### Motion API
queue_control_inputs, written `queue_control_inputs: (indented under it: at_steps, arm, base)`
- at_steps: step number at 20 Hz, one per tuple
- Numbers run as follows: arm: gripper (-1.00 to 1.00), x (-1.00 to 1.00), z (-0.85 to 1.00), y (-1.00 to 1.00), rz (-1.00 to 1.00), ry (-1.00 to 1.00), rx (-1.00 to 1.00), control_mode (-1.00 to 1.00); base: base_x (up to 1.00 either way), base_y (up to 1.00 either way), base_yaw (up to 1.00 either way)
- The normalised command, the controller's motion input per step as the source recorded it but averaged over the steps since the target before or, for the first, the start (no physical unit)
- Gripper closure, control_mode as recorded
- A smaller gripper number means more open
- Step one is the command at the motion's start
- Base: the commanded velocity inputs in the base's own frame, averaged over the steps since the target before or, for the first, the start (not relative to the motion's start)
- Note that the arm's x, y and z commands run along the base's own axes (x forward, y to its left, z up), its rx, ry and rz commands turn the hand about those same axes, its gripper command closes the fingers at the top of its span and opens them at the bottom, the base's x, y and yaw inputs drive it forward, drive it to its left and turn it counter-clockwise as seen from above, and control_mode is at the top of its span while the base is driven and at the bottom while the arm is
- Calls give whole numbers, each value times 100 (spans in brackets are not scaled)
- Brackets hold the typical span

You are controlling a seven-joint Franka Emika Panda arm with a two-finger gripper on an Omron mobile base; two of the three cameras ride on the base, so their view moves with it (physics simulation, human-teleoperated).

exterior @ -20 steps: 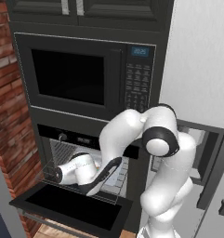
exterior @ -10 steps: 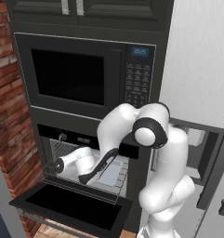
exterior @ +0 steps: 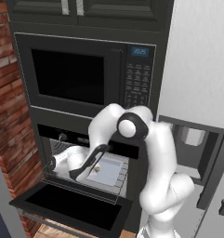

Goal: Take the baked cake out of the oven and place it on the plate for cooling. Then close the oven door.

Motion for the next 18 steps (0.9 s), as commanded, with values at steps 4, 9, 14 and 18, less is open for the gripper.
queue_control_inputs:
  at_steps: [4,9,14,18]
  arm:
    - [-100,49,-24,0,-14,6,2,-100]
    - [-100,22,-50,0,-4,0,0,-100]
    - [-100,10,-35,0,0,0,0,-100]
    - [-100,32,-10,-13,0,0,2,-100]
  base:
    - [0,0,0]
    - [0,0,0]
    - [0,0,0]
    - [0,0,0]
